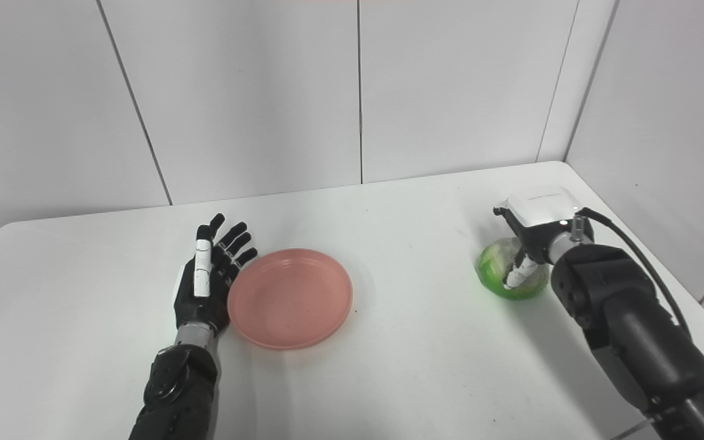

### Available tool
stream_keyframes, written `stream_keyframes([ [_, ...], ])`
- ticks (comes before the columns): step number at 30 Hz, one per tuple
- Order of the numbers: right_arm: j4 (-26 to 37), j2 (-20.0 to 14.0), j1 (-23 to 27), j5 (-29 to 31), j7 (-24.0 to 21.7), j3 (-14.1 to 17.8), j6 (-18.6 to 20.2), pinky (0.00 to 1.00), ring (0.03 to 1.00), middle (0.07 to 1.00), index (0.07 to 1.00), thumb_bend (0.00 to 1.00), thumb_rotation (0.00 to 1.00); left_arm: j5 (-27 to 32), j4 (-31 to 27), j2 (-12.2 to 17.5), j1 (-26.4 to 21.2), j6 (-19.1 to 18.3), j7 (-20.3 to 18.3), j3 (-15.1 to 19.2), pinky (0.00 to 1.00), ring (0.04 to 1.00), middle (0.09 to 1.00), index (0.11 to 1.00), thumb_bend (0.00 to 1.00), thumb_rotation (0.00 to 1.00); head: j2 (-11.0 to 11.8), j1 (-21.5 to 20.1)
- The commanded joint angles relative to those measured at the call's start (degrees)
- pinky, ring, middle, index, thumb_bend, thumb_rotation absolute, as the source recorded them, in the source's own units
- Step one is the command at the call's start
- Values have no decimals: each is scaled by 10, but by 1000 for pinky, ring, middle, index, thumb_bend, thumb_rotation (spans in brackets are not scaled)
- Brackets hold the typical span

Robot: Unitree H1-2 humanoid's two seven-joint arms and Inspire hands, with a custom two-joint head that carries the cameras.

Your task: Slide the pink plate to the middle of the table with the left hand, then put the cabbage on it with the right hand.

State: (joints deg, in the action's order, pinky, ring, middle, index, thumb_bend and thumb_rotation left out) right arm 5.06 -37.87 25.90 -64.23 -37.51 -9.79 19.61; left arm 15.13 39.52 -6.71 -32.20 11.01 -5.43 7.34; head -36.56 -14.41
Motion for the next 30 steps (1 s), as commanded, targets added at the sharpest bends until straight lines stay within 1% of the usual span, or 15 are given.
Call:
stream_keyframes([
  [1,7,-16,12,4,26,11,-12,650,893,896,830,1000,231,-1,8,-1,17,-9,0,-1,751,827,800,903,846,797,0,1],
  [5,5,-17,8,10,34,6,-12,643,892,905,831,1000,240,-5,4,-1,19,-12,1,-3,744,830,800,911,850,803,-1,2],
  [9,2,-15,5,13,37,0,-14,624,851,886,832,1000,241,-5,4,-1,20,-12,-1,-3,754,832,801,915,859,810,-2,3],
  [11,0,-13,5,17,37,-1,-12,620,848,882,830,1000,236,-7,4,-1,21,-12,-1,-3,753,829,799,916,863,812,-3,3],
  [15,-6,-9,9,31,23,-2,-2,608,844,876,832,1000,221,-4,4,-1,21,-11,-2,-1,755,828,796,918,858,807,-3,4],
  [17,-10,-5,13,50,13,3,7,604,844,875,833,1000,220,-4,3,-2,21,-14,0,-1,755,828,792,916,853,803,-4,4],
  [20,-18,-3,21,68,-5,5,20,606,841,887,836,1000,230,-1,2,-4,21,-16,0,1,764,836,792,912,844,795,-6,4],
  [23,-33,-4,33,73,-14,2,30,611,838,904,844,1000,239,-3,5,-4,21,-14,-1,0,764,837,796,913,853,791,-7,6],
  [26,-51,-5,41,76,-10,-2,31,578,802,886,839,1000,235,-3,6,-5,21,-12,-1,0,763,838,801,914,848,791,-7,7],
  [30,-73,-5,46,82,2,-6,29,577,813,893,835,1000,227,-2,7,-4,21,-13,-1,1,759,836,796,913,855,783,-7,8],
])
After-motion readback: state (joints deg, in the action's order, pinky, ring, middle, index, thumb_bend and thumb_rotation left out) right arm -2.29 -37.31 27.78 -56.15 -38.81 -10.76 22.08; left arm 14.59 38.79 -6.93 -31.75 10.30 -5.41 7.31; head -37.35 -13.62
